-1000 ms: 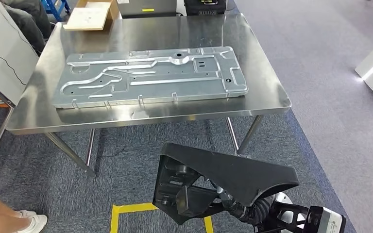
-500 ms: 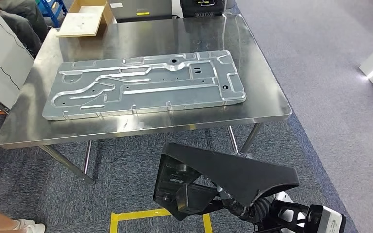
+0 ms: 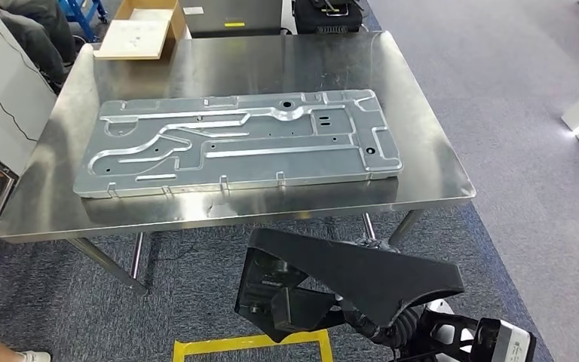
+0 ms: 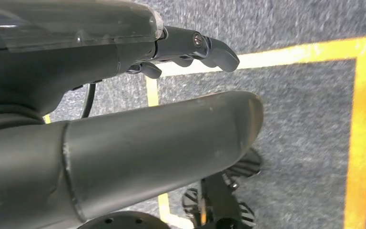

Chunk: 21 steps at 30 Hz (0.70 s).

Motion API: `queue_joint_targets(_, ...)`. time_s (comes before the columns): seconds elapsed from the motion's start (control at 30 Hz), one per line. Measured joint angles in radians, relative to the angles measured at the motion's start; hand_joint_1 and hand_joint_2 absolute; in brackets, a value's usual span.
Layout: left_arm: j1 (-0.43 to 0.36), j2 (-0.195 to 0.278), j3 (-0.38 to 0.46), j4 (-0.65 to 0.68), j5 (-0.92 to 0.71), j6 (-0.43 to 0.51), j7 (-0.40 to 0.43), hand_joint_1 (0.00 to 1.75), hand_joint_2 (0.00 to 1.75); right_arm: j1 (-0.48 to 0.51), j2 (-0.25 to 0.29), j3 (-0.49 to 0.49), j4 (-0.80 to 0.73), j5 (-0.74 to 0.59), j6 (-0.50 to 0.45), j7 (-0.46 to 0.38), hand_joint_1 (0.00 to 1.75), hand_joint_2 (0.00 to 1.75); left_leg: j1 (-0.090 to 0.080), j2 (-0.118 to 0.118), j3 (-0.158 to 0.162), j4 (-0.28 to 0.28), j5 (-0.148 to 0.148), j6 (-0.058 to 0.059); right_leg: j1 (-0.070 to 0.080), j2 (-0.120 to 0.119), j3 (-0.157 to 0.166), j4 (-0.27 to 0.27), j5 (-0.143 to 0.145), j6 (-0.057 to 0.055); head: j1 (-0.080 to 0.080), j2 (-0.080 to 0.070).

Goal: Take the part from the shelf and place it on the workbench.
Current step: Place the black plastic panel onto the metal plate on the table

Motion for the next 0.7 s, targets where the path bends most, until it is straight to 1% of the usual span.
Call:
queue_joint_targets(0.03, 0.0, -0.002, 0.0, 0.0, 0.0, 0.0, 0.0, 0.0, 0.0, 0.0, 0.0, 0.0, 0.0, 0.0, 0.0, 0.0, 1.73, 1.75, -0.001, -0.001, 0.01, -0.001, -0.008, -0.002, 0.005, 0.0, 0.022, -0.066, 0.044, -0.01, 0.0, 0.0)
queue_joint_targets(0.07, 0.0, -0.004, 0.0, 0.0, 0.0, 0.0, 0.0, 0.0, 0.0, -0.001, 0.0, 0.0, 0.0, 0.0, 0.0, 0.0, 1.73, 1.75, -0.002, -0.002, 0.018, -0.002, -0.014, -0.006, 0.011, 0.0, 0.042, -0.123, 0.074, -0.02, 0.0, 0.0)
queue_joint_targets(0.1, -0.001, -0.006, 0.0, 0.001, -0.001, -0.001, 0.0, 0.0, 0.0, -0.001, 0.0, 0.0, 0.001, 0.0, 0.0, -0.001, 1.73, 1.75, -0.001, -0.003, 0.021, -0.003, -0.019, -0.011, 0.016, -0.001, 0.055, -0.16, 0.086, -0.027, 0.0, 0.0)
queue_joint_targets(0.13, -0.002, -0.008, 0.0, 0.001, -0.001, -0.001, 0.0, 0.0, 0.0, -0.002, 0.001, 0.0, 0.001, 0.0, 0.0, -0.002, 1.73, 1.75, 0.0, -0.002, 0.021, -0.007, -0.021, -0.016, 0.02, 0.0, 0.06, -0.172, 0.081, -0.032, 0.0, 0.0)
queue_joint_targets(0.17, -0.003, -0.007, 0.0, 0.001, -0.001, -0.002, -0.001, 0.0, 0.0, -0.003, 0.001, 0.0, 0.001, 0.0, 0.0, -0.002, 1.73, 1.75, 0.0, -0.002, 0.024, -0.011, -0.022, -0.022, 0.021, 0.001, 0.062, -0.183, 0.079, -0.035, 0.0, 0.0)
queue_joint_targets(0.23, -0.005, -0.007, 0.0, 0.0, -0.001, -0.004, -0.002, 0.0, 0.0, -0.004, 0.002, 0.0, 0.0, 0.0, 0.0, -0.003, 1.73, 1.75, 0.0, 0.001, 0.028, -0.012, -0.032, -0.032, 0.013, 0.002, 0.077, -0.204, 0.076, -0.039, 0.0, 0.0)
queue_joint_targets(0.27, -0.006, -0.007, 0.0, 0.0, -0.002, -0.005, -0.002, 0.0, 0.0, -0.005, 0.002, 0.0, -0.001, 0.0, 0.0, -0.003, 1.73, 1.75, 0.0, 0.002, 0.02, 0.012, -0.046, -0.036, 0.008, 0.001, 0.088, -0.214, 0.076, -0.042, 0.0, 0.0)
queue_joint_targets(0.3, -0.007, -0.008, 0.0, 0.0, -0.002, -0.005, -0.003, 0.0, 0.0, -0.007, 0.002, 0.0, -0.001, 0.0, 0.0, -0.004, 1.73, 1.75, 0.0, 0.003, -0.001, 0.057, -0.068, -0.041, 0.004, 0.0, 0.098, -0.221, 0.074, -0.044, -0.001, 0.0)
queue_joint_targets(0.33, -0.008, -0.008, 0.0, 0.0, -0.002, -0.006, -0.003, 0.0, 0.0, -0.009, 0.002, 0.0, -0.001, 0.0, 0.001, -0.004, 1.73, 1.75, 0.002, 0.003, -0.037, 0.123, -0.093, -0.045, 0.005, -0.002, 0.105, -0.224, 0.07, -0.047, -0.001, 0.0)
queue_joint_targets(0.37, -0.007, -0.007, 0.0, 0.0, -0.002, -0.006, -0.003, 0.0, 0.0, -0.01, 0.002, 0.0, -0.001, 0.001, 0.002, -0.004, 1.73, 1.75, 0.004, 0.003, -0.08, 0.194, -0.116, -0.049, 0.005, -0.003, 0.109, -0.223, 0.065, -0.049, -0.001, 0.0)
queue_joint_targets(0.4, -0.006, -0.006, 0.001, 0.0, -0.002, -0.006, -0.002, 0.0, 0.0, -0.01, 0.002, 0.0, -0.001, 0.002, 0.003, -0.005, 1.73, 1.75, 0.005, 0.003, -0.118, 0.248, -0.126, -0.053, 0.004, -0.003, 0.113, -0.221, 0.059, -0.049, -0.001, 0.0)
queue_joint_targets(0.43, -0.004, -0.005, 0.002, 0.0, -0.002, -0.004, 0.002, 0.0, 0.0, -0.009, 0.002, 0.0, -0.001, 0.003, 0.005, -0.006, 1.73, 1.75, 0.007, 0.003, -0.142, 0.271, -0.115, -0.056, 0.004, -0.002, 0.119, -0.219, 0.052, -0.048, -0.001, 0.0)
queue_joint_targets(0.47, -0.002, -0.003, 0.004, 0.0, -0.002, 0.0, 0.009, 0.0, 0.0, -0.009, 0.002, 0.0, -0.001, 0.004, 0.006, -0.008, 1.73, 1.75, 0.009, 0.003, -0.146, 0.252, -0.082, -0.059, 0.003, 0.0, 0.125, -0.215, 0.045, -0.047, -0.001, 0.0)
queue_joint_targets(0.5, -0.001, -0.002, 0.006, 0.0, -0.002, 0.005, 0.018, 0.0, 0.0, -0.009, 0.002, 0.0, -0.001, 0.006, 0.006, -0.009, 1.73, 1.75, 0.011, 0.003, -0.132, 0.196, -0.032, -0.06, 0.002, 0.001, 0.134, -0.211, 0.035, -0.044, -0.001, 0.0)
queue_joint_targets(0.53, 0.001, 0.001, 0.009, 0.0, -0.002, 0.011, 0.029, 0.0, 0.0, -0.009, 0.002, 0.0, -0.001, 0.007, 0.007, -0.01, 1.73, 1.75, 0.012, 0.004, -0.108, 0.132, 0.01, -0.059, 0.001, 0.002, 0.143, -0.208, 0.026, -0.04, -0.001, 0.0)
queue_joint_targets(0.57, 0.002, 0.004, 0.013, 0.0, -0.002, 0.017, 0.04, 0.0, 0.0, -0.009, 0.002, -0.001, -0.001, 0.009, 0.008, -0.011, 1.73, 1.75, 0.011, 0.004, -0.085, 0.074, 0.041, -0.057, 0.002, 0.003, 0.15, -0.206, 0.018, -0.035, -0.001, 0.0)
queue_joint_targets(0.6, 0.003, 0.007, 0.016, 0.0, -0.002, 0.024, 0.05, 0.0, 0.0, -0.008, 0.002, -0.002, -0.001, 0.01, 0.01, -0.012, 1.73, 1.75, 0.009, 0.003, -0.068, 0.035, 0.053, -0.053, 0.003, 0.004, 0.153, -0.204, 0.014, -0.03, -0.001, 0.0)
queue_joint_targets(0.67, 0.006, 0.018, 0.019, 0.0, -0.003, 0.038, 0.07, 0.0, 0.0, -0.008, 0.002, -0.006, -0.002, 0.013, 0.012, -0.013, 1.73, 1.75, 0.004, 0.003, -0.06, 0.013, 0.047, -0.041, 0.006, 0.004, 0.151, -0.205, 0.011, -0.021, -0.001, 0.0)
queue_joint_targets(0.7, 0.007, 0.024, 0.021, 0.0, -0.003, 0.044, 0.077, 0.0, 0.0, -0.008, 0.001, -0.01, -0.003, 0.016, 0.011, -0.014, 1.73, 1.75, 0.005, 0.003, -0.058, 0.008, 0.045, -0.034, 0.006, 0.004, 0.15, -0.206, 0.009, -0.017, -0.001, 0.0)
